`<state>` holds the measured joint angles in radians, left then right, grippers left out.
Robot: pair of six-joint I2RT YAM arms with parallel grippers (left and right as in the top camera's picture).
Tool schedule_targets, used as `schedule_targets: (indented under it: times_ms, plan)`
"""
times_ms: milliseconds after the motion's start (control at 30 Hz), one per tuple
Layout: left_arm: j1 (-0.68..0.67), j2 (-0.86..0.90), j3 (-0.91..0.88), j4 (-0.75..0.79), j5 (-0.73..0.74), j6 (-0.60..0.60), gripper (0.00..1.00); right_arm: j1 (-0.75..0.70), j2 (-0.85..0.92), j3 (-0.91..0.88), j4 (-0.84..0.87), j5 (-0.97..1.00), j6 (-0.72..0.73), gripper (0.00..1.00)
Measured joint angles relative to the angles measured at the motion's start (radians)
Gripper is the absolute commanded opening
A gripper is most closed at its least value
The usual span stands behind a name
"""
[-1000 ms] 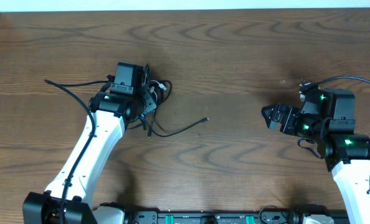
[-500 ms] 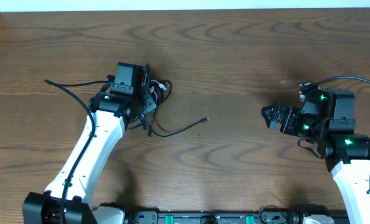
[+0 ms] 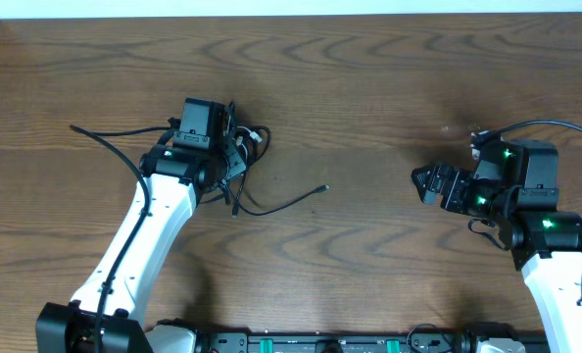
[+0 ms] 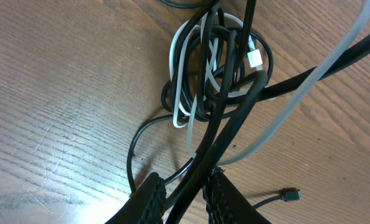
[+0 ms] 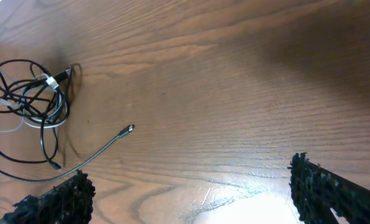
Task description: Untangle cables
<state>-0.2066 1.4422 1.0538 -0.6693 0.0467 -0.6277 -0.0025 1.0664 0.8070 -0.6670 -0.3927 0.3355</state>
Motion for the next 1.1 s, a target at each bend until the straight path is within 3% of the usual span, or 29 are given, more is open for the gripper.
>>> schedule_targets:
  times_ms: [400, 600, 767, 1100]
  plan:
    - [0.000, 0.050, 0.000, 0.000, 0.000, 0.000, 0.25, 0.000, 0.000, 0.000, -0.008, 0.000, -0.003, 0.99]
    - [0.000, 0.061, 0.000, 0.002, 0.000, 0.000, 0.18, 0.000, 0.000, 0.000, -0.010, 0.000, -0.004, 0.99]
    - [0.000, 0.061, 0.000, 0.014, 0.000, 0.002, 0.08, 0.000, 0.000, 0.000, -0.017, 0.000, -0.004, 0.99]
    - [0.000, 0.058, 0.000, 0.034, 0.000, 0.003, 0.08, 0.000, 0.000, 0.000, -0.017, 0.000, -0.004, 0.99]
